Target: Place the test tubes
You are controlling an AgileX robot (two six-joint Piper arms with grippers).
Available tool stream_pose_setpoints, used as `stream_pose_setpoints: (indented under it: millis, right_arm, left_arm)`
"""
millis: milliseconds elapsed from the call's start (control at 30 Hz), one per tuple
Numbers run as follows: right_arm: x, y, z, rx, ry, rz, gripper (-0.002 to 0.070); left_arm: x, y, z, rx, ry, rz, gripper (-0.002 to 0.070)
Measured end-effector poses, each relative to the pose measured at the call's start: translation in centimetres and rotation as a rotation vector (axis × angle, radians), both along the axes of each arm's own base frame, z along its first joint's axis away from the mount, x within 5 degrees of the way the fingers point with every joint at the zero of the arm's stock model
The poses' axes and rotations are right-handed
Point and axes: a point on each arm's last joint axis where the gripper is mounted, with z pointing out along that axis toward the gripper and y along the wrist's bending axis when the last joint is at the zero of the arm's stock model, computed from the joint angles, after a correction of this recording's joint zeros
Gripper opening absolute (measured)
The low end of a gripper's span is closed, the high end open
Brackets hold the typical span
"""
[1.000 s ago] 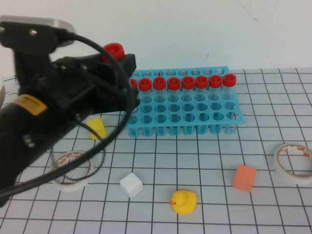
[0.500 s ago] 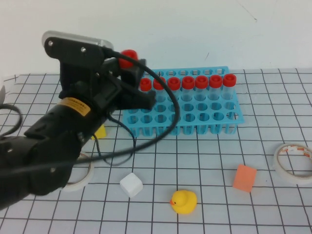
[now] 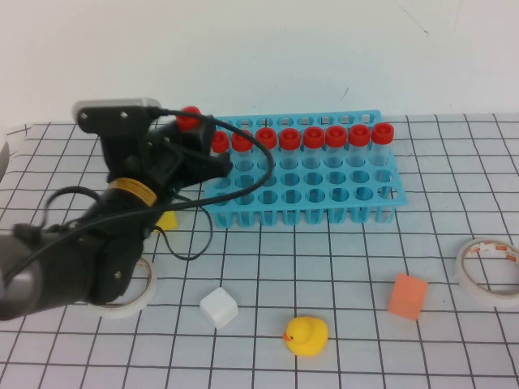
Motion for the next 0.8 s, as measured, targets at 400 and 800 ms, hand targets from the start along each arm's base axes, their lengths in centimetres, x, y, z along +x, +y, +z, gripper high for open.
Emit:
stream_pose_setpoints:
  millis: [400, 800]
  right_arm:
    - [0.0, 0.0, 0.0, -0.001, -0.001, 0.0, -0.0001]
    - [0.0, 0.0, 0.0, -0.001, -0.001, 0.0, -0.0001]
  left_arm:
    - [3.3, -1.8, -3.3, 0.1, -0.009, -0.052, 0.025]
    - [3.8, -1.8, -3.8, 0.145, -0.023, -0.027, 0.025]
